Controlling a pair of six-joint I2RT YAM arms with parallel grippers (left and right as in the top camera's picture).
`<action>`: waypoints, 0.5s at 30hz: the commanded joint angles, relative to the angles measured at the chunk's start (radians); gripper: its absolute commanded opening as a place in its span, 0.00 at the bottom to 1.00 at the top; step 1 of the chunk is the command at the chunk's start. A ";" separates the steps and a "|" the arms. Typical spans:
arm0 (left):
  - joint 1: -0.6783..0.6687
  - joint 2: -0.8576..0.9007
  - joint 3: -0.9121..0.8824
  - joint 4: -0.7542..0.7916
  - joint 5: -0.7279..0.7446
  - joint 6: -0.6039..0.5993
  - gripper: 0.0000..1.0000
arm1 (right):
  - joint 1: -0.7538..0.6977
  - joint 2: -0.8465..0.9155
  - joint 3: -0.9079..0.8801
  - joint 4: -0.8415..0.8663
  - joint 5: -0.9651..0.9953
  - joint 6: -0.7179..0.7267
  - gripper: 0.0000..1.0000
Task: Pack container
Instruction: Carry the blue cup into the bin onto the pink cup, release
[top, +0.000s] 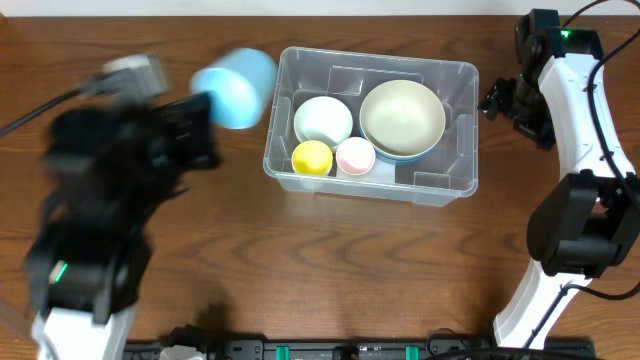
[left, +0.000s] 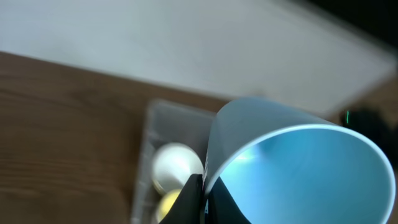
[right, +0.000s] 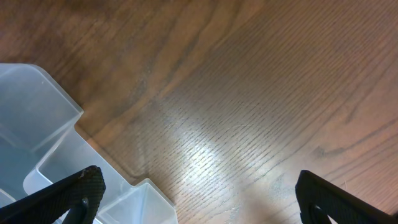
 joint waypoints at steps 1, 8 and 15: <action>-0.129 0.125 0.006 0.009 0.021 0.115 0.06 | 0.003 -0.003 -0.001 0.001 0.007 0.016 0.99; -0.272 0.362 0.006 0.008 -0.050 0.169 0.06 | 0.003 -0.003 -0.001 0.001 0.007 0.016 0.99; -0.282 0.503 0.006 -0.022 -0.049 0.169 0.06 | 0.003 -0.003 -0.001 0.001 0.007 0.016 0.99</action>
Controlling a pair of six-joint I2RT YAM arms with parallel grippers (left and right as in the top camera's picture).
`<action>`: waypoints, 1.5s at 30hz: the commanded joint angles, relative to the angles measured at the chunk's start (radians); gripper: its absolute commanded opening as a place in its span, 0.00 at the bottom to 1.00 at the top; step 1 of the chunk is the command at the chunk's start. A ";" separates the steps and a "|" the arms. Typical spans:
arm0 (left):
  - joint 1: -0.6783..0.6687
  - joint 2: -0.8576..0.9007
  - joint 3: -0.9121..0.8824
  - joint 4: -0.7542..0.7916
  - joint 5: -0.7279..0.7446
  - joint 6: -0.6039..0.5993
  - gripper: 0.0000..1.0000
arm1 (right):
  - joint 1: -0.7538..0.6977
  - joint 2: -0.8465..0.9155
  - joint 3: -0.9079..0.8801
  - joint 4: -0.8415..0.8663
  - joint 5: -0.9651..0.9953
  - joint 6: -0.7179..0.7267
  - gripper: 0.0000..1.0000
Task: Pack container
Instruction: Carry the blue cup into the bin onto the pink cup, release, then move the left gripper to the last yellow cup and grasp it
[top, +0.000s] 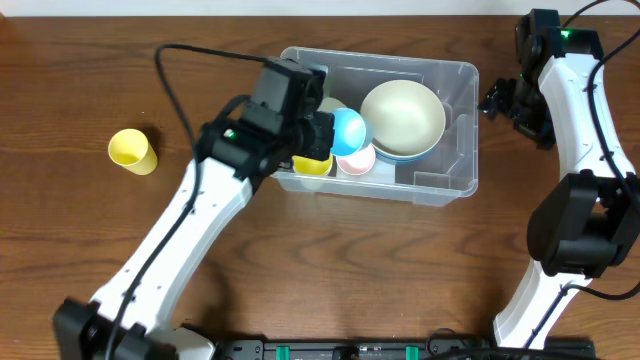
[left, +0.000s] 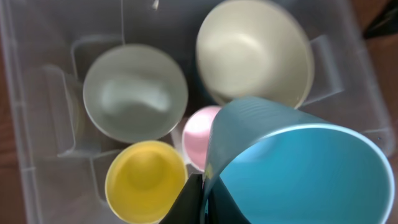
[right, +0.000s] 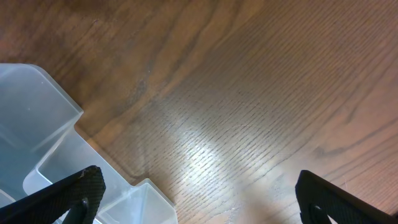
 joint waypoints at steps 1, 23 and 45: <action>0.000 0.038 0.006 -0.011 -0.012 0.024 0.06 | 0.003 -0.003 -0.001 0.000 0.007 0.016 0.99; -0.013 0.176 0.006 -0.003 -0.013 0.035 0.33 | 0.003 -0.003 -0.001 0.000 0.007 0.016 0.99; 0.138 -0.242 0.050 -0.077 -0.469 -0.051 0.74 | 0.003 -0.003 -0.001 0.000 0.007 0.016 0.99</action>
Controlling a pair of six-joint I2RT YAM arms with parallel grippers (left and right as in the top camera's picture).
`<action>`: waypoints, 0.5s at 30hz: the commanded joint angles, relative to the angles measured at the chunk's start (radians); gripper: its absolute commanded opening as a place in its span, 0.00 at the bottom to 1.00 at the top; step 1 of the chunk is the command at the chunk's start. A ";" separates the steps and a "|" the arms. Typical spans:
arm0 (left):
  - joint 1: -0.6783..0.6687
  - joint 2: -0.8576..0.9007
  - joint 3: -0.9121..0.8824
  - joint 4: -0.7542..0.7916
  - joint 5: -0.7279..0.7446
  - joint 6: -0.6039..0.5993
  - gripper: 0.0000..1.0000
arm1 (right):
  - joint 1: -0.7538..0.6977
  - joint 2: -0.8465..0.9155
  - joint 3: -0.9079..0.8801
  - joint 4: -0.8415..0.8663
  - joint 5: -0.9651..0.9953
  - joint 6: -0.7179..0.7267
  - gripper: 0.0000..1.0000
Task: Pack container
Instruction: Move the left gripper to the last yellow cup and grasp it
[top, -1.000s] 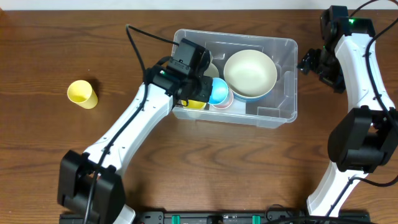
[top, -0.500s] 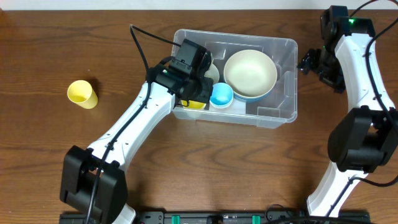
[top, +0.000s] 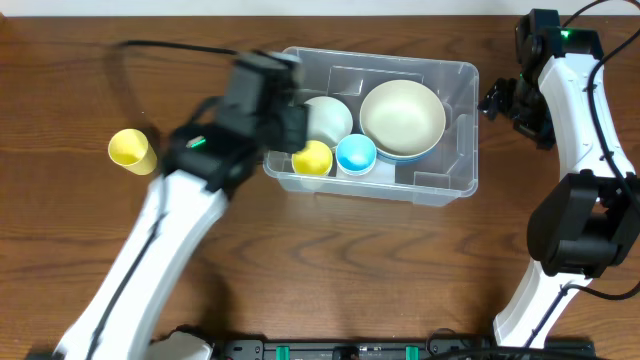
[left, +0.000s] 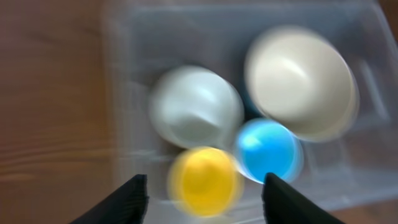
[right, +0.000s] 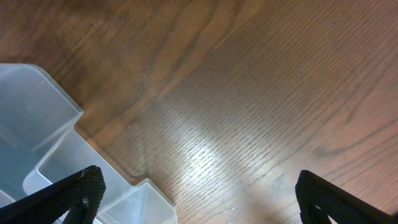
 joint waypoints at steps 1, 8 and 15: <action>0.082 -0.119 0.032 -0.045 -0.319 -0.120 0.85 | 0.003 -0.003 -0.001 0.000 0.007 0.016 0.99; 0.367 -0.221 0.030 -0.195 -0.447 -0.245 0.98 | 0.003 -0.003 -0.001 0.000 0.007 0.016 0.99; 0.618 -0.101 0.000 -0.225 -0.326 -0.286 0.98 | 0.003 -0.003 -0.001 0.000 0.007 0.016 0.99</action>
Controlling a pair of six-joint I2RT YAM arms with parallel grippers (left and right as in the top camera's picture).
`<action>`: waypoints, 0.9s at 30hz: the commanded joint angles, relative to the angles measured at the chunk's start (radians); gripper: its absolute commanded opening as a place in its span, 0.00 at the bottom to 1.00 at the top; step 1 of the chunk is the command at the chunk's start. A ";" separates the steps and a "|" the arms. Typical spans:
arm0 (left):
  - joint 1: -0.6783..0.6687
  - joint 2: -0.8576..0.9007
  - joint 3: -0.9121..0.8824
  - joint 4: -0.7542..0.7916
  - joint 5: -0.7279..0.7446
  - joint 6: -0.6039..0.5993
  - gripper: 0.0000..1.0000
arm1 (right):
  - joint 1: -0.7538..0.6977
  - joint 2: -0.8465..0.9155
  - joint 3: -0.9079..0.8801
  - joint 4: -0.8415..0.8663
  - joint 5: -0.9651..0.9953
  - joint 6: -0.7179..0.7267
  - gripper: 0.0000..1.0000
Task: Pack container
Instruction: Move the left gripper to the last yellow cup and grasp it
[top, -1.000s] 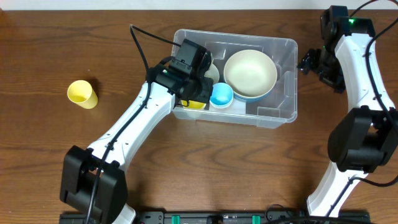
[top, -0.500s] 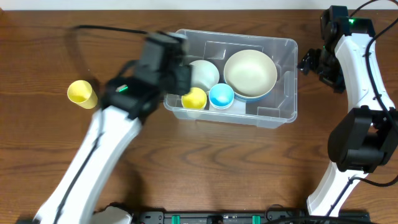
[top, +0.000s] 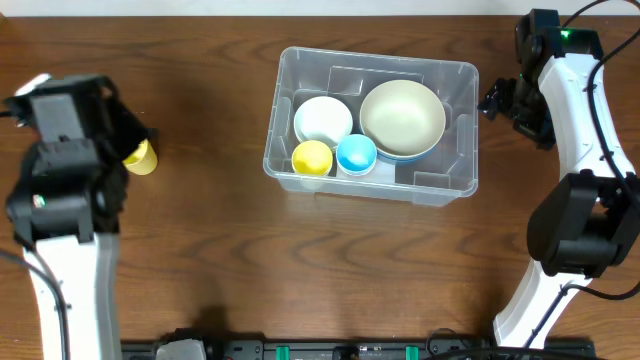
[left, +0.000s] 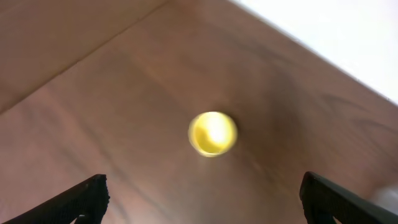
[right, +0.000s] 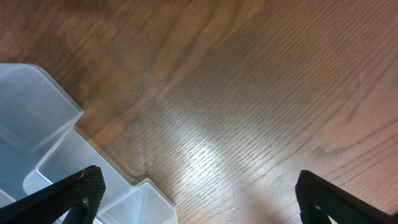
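The clear plastic container (top: 440, 190) sits at the table's middle. It holds a white bowl (top: 323, 118), a cream bowl (top: 402, 115), a yellow cup (top: 311, 157) and a blue cup (top: 356, 153). A second yellow cup (top: 143, 158) stands on the table at the left, seen from above in the left wrist view as the yellow cup (left: 212, 133). My left gripper (left: 202, 202) hangs open and empty above that cup. My right gripper (right: 199, 196) is open beside the container's corner (right: 43, 118), holding nothing.
The wooden table (top: 300, 270) spreads around the container. The table's far edge and a white wall (left: 336, 37) show at the upper right of the left wrist view. My right arm (top: 570, 120) stands along the right side.
My left arm has moved from over the container to the far left, above the loose yellow cup. The right arm has not moved.
My left gripper held a blue cup left of the container. Then it held it over the bowls inside. Later the blue cup sat in the container and the gripper was open above it. Now that gripper is over the yellow cup at the left.
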 joint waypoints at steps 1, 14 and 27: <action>0.087 0.095 -0.018 -0.003 0.088 -0.035 0.98 | 0.003 -0.003 -0.001 0.000 0.007 0.016 0.99; 0.259 0.457 -0.018 0.008 0.257 -0.089 0.98 | 0.003 -0.003 -0.001 0.000 0.007 0.016 0.99; 0.270 0.657 -0.018 0.099 0.366 0.011 0.98 | 0.003 -0.003 -0.001 0.000 0.007 0.016 0.99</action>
